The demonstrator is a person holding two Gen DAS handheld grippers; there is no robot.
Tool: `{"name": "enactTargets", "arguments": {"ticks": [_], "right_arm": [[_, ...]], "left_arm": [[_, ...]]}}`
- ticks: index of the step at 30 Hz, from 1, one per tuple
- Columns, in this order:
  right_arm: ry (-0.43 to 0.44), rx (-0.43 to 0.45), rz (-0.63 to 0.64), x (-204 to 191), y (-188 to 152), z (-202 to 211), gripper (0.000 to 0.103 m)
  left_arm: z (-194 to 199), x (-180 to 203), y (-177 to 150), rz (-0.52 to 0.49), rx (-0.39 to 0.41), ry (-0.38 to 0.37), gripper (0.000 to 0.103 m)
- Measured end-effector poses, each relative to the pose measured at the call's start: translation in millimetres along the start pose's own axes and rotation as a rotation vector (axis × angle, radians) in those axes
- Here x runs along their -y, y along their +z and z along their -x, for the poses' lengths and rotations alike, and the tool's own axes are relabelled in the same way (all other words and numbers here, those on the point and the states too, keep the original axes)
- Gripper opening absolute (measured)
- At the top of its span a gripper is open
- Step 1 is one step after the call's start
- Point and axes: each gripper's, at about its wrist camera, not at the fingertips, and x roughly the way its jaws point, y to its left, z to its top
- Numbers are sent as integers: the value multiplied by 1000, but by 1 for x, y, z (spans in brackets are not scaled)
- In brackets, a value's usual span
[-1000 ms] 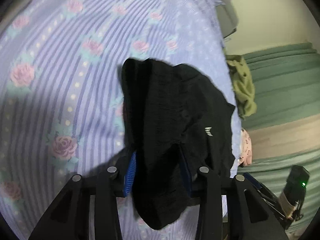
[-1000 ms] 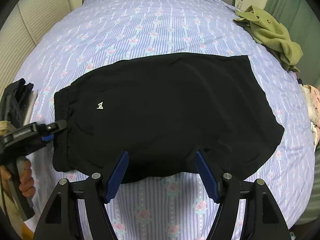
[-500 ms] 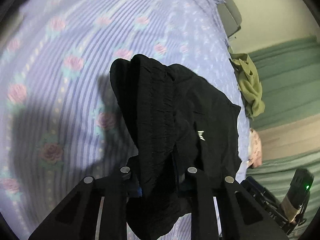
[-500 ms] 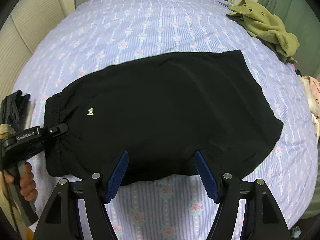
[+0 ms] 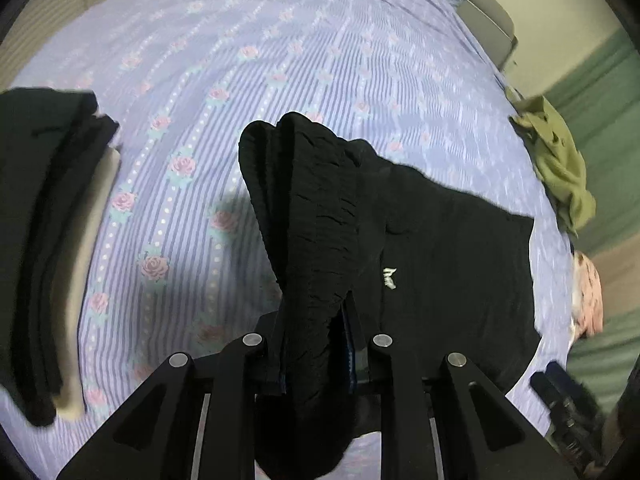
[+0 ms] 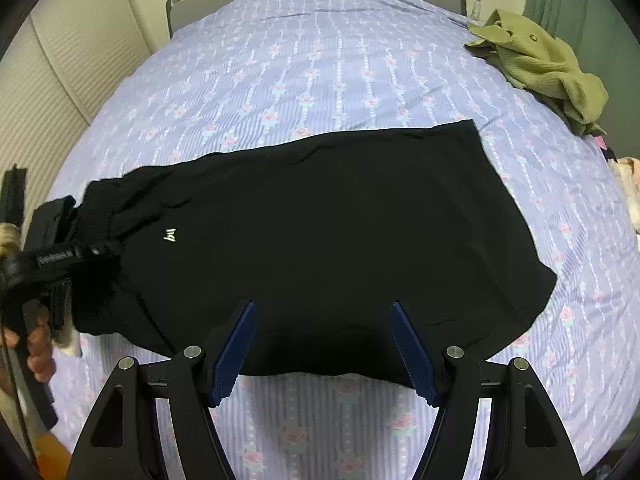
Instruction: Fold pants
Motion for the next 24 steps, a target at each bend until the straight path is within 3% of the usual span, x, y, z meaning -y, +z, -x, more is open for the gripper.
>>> {"name": "enactTargets", "arguments": {"ticks": [4, 11, 18, 22, 24], "right_arm": [[-16, 27, -48, 38, 2, 9, 69], [-77, 85, -133, 126, -3, 33, 69], [-118, 102, -205, 211, -12, 47, 69], [-130, 90, -251, 251, -18, 44, 69], [-133, 80, -270, 265, -22, 41, 69]], "left_arm": [[24, 54, -1, -54, 52, 39, 20], [34, 180, 1, -156, 117, -38, 20], [-40, 306, -3, -243, 38, -69, 20], [-102, 361, -16, -305, -35, -13, 21], [-123, 374, -23, -337, -69, 8, 31]]}}
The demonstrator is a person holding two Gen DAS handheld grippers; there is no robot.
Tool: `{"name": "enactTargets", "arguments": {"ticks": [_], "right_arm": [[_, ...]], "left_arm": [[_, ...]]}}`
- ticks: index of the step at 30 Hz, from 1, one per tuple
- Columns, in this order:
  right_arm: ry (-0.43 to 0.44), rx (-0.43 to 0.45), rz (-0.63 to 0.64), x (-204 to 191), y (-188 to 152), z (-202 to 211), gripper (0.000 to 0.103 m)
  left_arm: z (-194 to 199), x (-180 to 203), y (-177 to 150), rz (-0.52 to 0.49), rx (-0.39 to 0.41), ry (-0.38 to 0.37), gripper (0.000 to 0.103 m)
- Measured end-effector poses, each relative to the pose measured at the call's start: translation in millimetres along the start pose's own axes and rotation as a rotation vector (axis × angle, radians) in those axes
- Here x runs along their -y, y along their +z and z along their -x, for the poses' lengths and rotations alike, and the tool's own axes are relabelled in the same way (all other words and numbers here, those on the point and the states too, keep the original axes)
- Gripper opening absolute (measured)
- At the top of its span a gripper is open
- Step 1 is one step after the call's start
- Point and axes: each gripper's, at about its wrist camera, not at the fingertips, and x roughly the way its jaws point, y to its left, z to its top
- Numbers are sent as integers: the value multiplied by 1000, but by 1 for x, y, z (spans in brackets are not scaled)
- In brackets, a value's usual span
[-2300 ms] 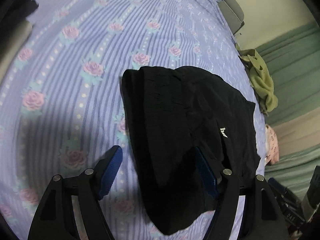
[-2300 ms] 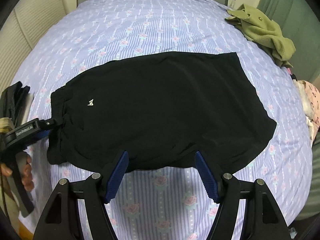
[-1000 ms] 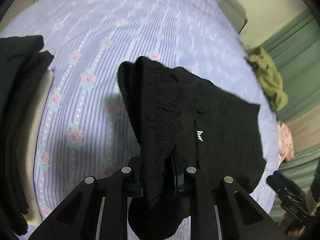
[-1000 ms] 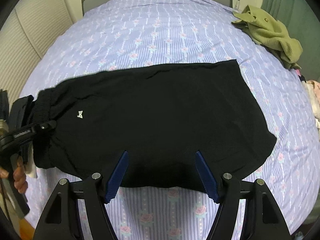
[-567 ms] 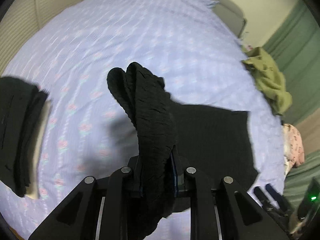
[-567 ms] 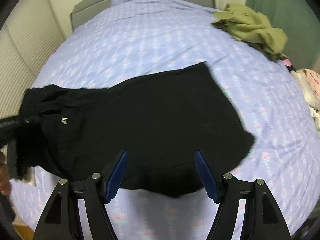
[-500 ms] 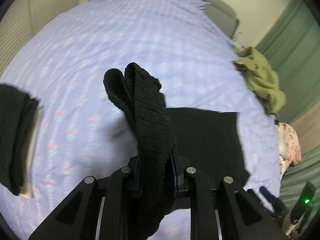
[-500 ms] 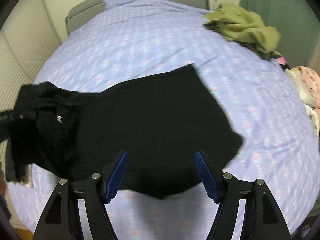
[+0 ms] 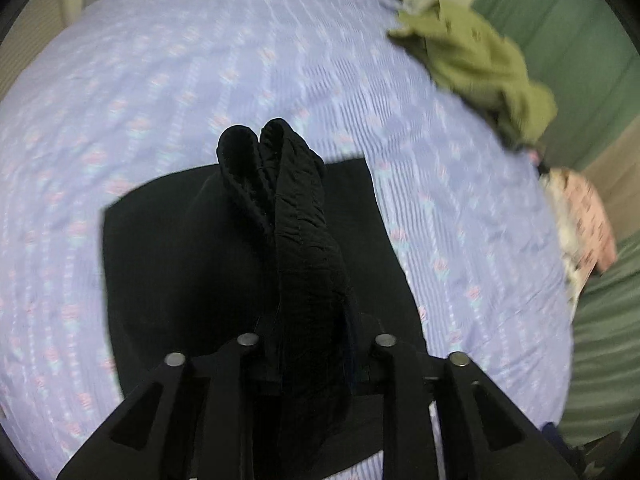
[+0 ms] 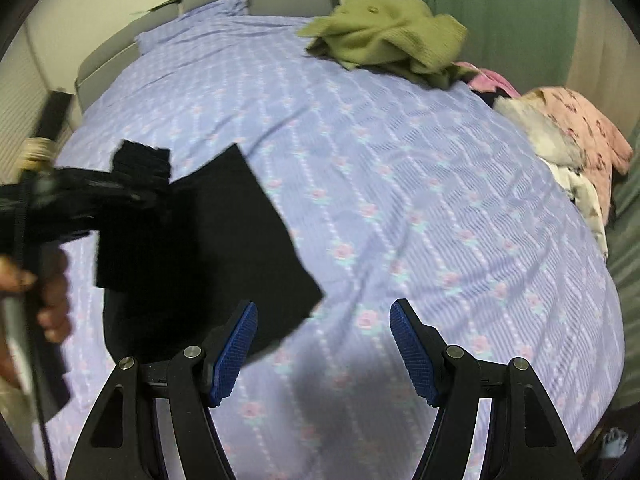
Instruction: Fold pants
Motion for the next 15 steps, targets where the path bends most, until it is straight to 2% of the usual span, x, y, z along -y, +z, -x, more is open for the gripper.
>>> {"name": "enactTargets", "arguments": {"ticks": [1, 4, 5, 7, 8, 9, 11, 15], "right_arm": [[-6, -4, -11, 7, 1, -2, 69], [0, -15, -37, 22, 3, -6, 69], [6, -14, -40, 25, 4, -6, 69], [29, -4, -37, 27, 7, -6, 69], [34, 2, -31, 27, 8, -6, 69], [52, 10, -20, 25, 11, -6, 69], [99, 14, -3, 20, 15, -9, 69], [222, 2, 57, 4, 29, -32, 69]], "left_arm": [[-10, 6, 0, -18, -20, 16, 35], [-10, 8, -3, -14, -28, -9, 63], [1, 7, -4, -2, -8, -24, 65], [31, 4, -7, -9, 61, -33, 77], [42, 1, -10, -16, 90, -20, 87], [58, -7, -17, -16, 130, 20, 88], [72, -22, -27, -9, 148, 64, 88], [76, -62, -50, 36, 106, 147, 88]]}}
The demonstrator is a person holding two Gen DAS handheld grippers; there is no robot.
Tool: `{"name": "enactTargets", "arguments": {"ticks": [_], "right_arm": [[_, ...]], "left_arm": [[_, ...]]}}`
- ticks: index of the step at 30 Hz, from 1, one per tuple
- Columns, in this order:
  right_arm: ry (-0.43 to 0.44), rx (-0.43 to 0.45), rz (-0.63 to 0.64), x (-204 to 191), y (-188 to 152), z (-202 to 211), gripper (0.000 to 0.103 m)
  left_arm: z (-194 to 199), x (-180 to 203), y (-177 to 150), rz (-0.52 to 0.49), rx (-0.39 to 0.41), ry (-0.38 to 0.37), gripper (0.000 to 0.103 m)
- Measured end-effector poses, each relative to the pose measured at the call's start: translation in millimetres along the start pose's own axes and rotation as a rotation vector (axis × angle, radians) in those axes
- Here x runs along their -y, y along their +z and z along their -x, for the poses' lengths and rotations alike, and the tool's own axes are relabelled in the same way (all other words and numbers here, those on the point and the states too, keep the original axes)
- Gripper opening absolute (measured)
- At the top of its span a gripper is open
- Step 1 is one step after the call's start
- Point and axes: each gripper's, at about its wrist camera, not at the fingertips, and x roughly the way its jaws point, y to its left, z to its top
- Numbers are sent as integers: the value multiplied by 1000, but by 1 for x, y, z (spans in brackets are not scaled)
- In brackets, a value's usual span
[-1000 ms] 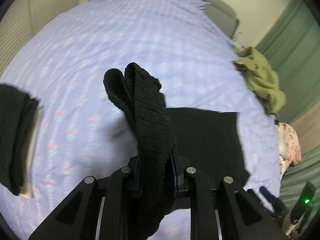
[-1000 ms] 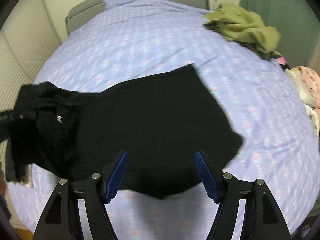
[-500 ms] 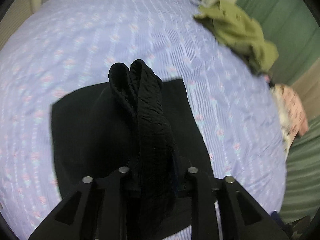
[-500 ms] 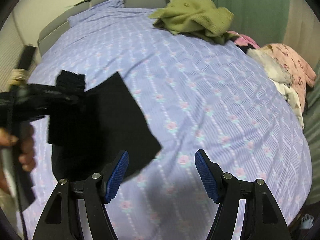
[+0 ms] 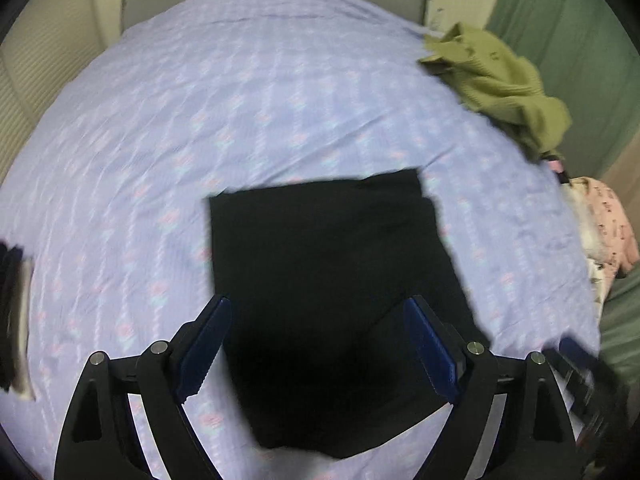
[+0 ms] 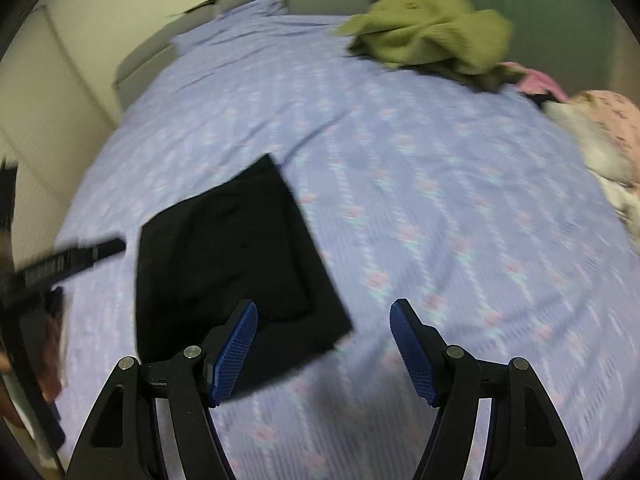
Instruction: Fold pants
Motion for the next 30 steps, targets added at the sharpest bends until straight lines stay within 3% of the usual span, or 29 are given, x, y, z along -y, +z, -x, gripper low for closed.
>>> {"name": "enactTargets", "arguments": {"ticks": [7, 16, 17, 20, 23, 24, 27, 30], "right_arm": [[110, -77, 32, -12, 25, -63, 69], [159, -209, 35, -18, 22, -117, 67], [166, -225, 25, -17, 21, -122, 65], [195, -271, 28, -17, 18, -133, 45], [168, -270, 93, -27, 20, -133, 35], [146, -258, 130, -32, 22, -129, 24], [63, -188, 221, -41, 32, -114, 23], [17, -202, 230, -36, 36, -123, 23]], "left_arm": [[-23, -35, -32, 112, -87, 32, 88], [-37, -23, -49, 50, -136, 19, 88], [-38, -23, -49, 48, -140, 19, 88], [-43, -24, -49, 50, -153, 20, 88], [-47, -26, -49, 51, -166, 13, 88], [-47, -27, -50, 49, -166, 15, 88], [-47, -28, -53, 49, -165, 17, 88], [-48, -28, -57, 55, -176, 15, 88]]}}
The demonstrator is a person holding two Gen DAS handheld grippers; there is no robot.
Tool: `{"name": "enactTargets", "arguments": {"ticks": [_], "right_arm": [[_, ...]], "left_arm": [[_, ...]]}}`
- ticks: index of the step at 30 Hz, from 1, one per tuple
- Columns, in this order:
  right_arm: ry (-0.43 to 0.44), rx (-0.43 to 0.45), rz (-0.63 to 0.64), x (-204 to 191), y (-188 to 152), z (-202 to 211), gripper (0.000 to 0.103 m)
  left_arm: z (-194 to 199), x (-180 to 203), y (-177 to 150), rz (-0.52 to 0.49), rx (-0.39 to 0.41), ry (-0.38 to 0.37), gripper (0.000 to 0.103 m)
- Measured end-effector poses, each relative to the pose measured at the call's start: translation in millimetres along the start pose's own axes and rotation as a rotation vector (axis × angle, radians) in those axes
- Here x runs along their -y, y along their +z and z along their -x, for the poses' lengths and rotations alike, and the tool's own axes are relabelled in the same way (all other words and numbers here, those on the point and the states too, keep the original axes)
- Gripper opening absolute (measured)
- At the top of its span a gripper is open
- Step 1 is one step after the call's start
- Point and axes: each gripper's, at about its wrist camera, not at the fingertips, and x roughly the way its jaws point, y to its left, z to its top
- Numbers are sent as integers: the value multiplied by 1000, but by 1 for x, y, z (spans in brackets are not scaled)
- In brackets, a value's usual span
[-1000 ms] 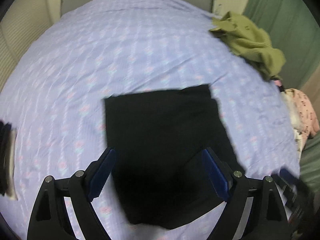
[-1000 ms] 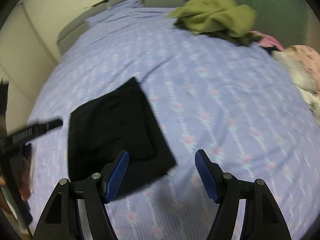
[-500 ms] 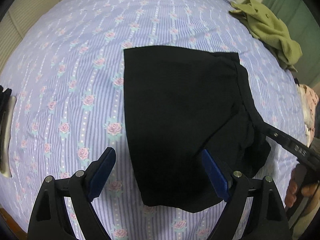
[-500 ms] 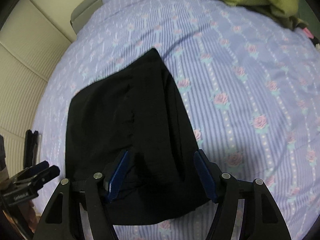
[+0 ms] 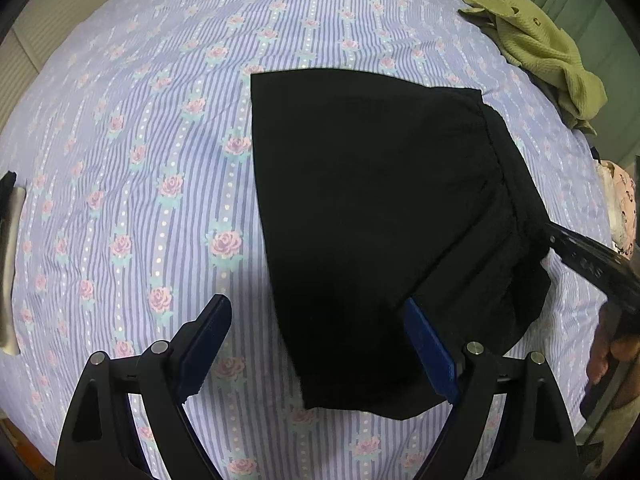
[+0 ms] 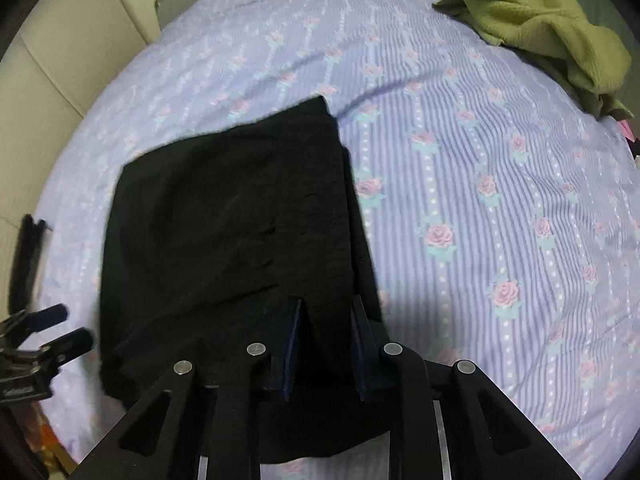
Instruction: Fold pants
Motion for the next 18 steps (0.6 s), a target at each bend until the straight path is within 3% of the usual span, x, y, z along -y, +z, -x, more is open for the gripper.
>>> {"name": "enactTargets", "arguments": {"ticks": [6, 8, 10, 11, 13, 18], "right_arm": [[-41, -11, -54, 13, -3, -5, 30], [-77, 11, -43, 13, -6, 5, 42], [-153, 52, -52, 13, -9, 22, 62], [-170, 77, -69, 13, -11, 31, 65], [-166, 133, -141, 20, -18, 55, 74], [-85, 170, -357, 28, -55, 91, 76]], "left_arm": [[5, 3, -6, -31, 11, 18, 88], [8, 3, -7, -41, 24, 31, 88], [14, 3, -6, -57, 45, 47, 88], [16, 3, -5, -63, 55, 53, 88], [24, 3, -6, -77, 79, 55, 88], [41, 6, -9, -125, 130, 58, 88]]}}
